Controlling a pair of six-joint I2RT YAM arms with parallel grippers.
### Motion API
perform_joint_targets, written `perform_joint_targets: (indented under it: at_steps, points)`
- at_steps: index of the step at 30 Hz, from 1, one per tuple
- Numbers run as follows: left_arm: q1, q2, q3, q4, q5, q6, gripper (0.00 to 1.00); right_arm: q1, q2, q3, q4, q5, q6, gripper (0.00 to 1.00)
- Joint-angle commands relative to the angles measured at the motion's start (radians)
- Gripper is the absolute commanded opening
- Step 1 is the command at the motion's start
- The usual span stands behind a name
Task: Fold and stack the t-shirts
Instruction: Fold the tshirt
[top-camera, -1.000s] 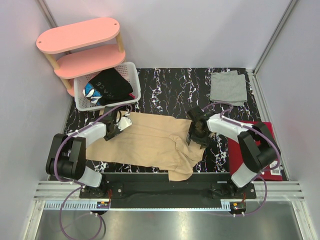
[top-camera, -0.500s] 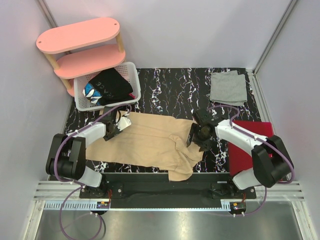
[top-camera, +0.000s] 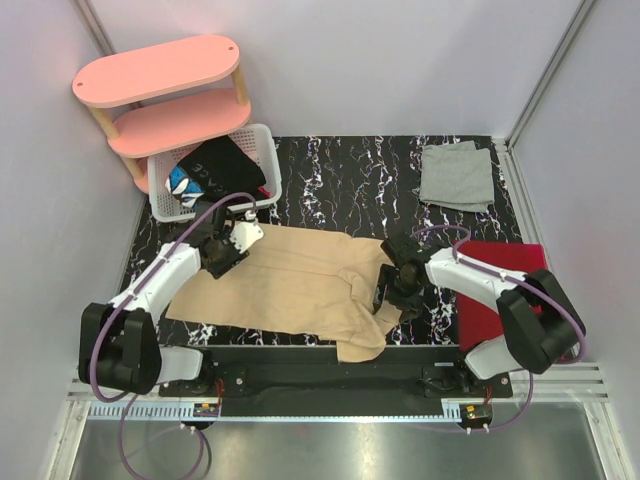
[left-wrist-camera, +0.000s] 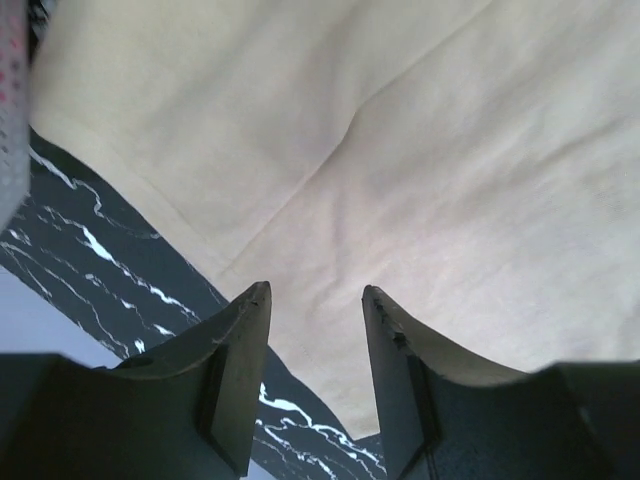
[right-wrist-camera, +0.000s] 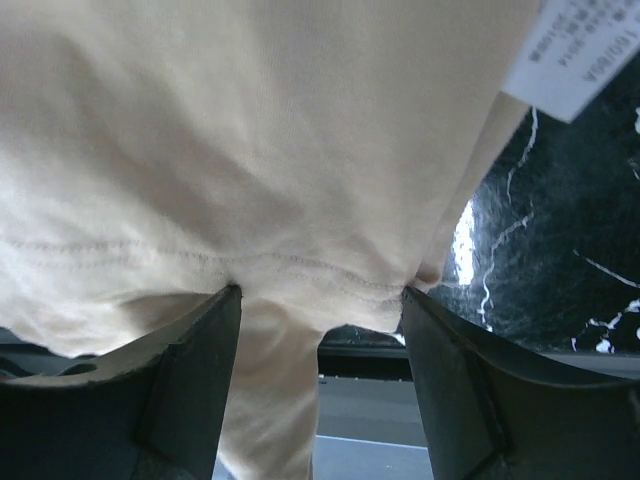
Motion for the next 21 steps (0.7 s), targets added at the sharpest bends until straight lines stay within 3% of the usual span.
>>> perform_joint_targets:
  at_steps: [1,10,16,21]
  points:
    - [-0.033,0.012,0.06,-0.066,0.121,-0.058,0.47,0.007,0.076,0.012,0.055,0.012,-0.021,0.73]
    - [-0.038,0.234,0.132,0.06,0.072,-0.078,0.45,-0.039,0.211,0.099,0.061,0.081,-0.078,0.73]
    - [-0.033,0.262,0.12,0.098,0.044,-0.072,0.45,-0.172,0.292,0.265,0.012,0.116,-0.191,0.73]
    - [-0.015,0.231,0.057,0.121,0.035,-0.058,0.45,-0.212,0.392,0.425,-0.022,0.184,-0.267,0.73]
